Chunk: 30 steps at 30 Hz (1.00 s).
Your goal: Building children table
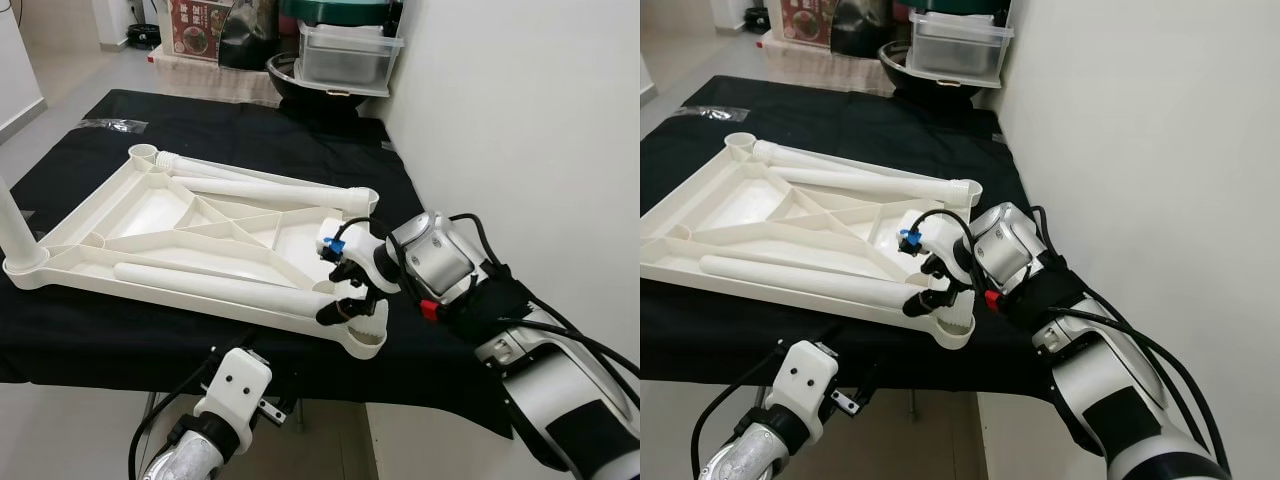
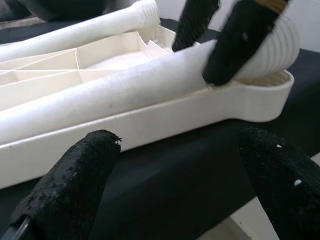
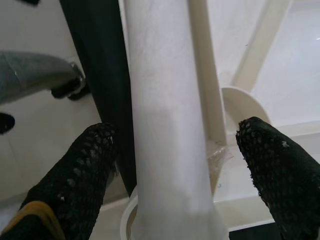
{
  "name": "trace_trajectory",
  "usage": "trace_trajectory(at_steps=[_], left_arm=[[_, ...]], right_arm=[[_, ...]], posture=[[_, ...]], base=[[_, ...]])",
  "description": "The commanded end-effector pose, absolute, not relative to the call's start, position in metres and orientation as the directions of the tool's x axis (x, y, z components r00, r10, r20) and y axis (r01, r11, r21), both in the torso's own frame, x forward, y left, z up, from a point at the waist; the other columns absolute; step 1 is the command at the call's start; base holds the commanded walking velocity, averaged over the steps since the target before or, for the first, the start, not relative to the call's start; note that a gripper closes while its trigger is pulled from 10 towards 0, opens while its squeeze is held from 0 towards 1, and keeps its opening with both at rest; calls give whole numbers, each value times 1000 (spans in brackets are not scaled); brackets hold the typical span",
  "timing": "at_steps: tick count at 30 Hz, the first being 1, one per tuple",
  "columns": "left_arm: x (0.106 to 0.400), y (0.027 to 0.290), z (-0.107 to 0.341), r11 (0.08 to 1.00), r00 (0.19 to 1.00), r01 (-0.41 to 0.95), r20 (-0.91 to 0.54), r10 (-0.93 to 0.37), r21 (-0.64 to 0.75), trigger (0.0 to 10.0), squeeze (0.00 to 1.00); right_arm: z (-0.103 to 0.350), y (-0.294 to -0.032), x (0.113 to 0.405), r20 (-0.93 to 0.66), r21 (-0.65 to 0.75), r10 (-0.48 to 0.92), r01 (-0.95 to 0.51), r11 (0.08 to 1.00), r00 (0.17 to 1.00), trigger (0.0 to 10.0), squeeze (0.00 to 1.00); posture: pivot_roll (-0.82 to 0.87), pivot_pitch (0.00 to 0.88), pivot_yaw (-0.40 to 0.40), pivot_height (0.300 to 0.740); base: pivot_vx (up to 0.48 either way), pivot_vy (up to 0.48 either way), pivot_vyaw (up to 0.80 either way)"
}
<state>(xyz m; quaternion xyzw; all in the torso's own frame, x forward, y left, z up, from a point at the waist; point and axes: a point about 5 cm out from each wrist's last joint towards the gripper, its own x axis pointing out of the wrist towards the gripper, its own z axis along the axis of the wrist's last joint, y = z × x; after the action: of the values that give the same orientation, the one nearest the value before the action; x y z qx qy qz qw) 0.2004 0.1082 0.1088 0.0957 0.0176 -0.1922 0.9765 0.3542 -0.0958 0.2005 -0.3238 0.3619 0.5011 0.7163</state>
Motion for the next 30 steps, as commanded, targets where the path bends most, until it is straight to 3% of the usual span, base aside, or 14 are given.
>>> trace_trajectory(at_steps=[1,3,4,5,6,22,30], left_arm=[[198,105,108,909,924,383,-71,-377,165,10000,0],[197,105,108,909,923,384,-71,-377,164,10000,0],[197,104,108,909,923,384,-71,-378,162,10000,0],[197,104,108,909,923,385,-71,-379,162,10000,0],[196,104,107,908,922,386,-72,-379,162,10000,0],[197,103,106,911,924,383,-72,-376,157,10000,0],[198,106,106,913,926,376,-76,-369,157,10000,0]], right_arm=[[195,-99,354,-862,-98,457,-956,275,220,10000,0],[193,-99,354,-867,-99,449,-958,270,216,10000,0],[190,-99,354,-872,-99,441,-960,261,210,9137,0],[189,-98,354,-875,-100,437,-962,256,208,3333,0],[187,-97,355,-877,-100,435,-963,251,205,0,0],[186,-95,358,-871,-107,446,-966,234,204,0,0],[220,-105,369,-789,-95,555,-945,314,264,0,0]], posture=[[-3,59,-175,740],[-4,60,-177,740],[-3,49,-180,740],[-1,48,-180,740],[0,43,-180,740],[4,38,-182,740],[9,32,-176,740]], base=[[0,0,0],[0,0,0],[0,0,0],[0,0,0],[0,0,0],[0,0,0],[0,0,0]])
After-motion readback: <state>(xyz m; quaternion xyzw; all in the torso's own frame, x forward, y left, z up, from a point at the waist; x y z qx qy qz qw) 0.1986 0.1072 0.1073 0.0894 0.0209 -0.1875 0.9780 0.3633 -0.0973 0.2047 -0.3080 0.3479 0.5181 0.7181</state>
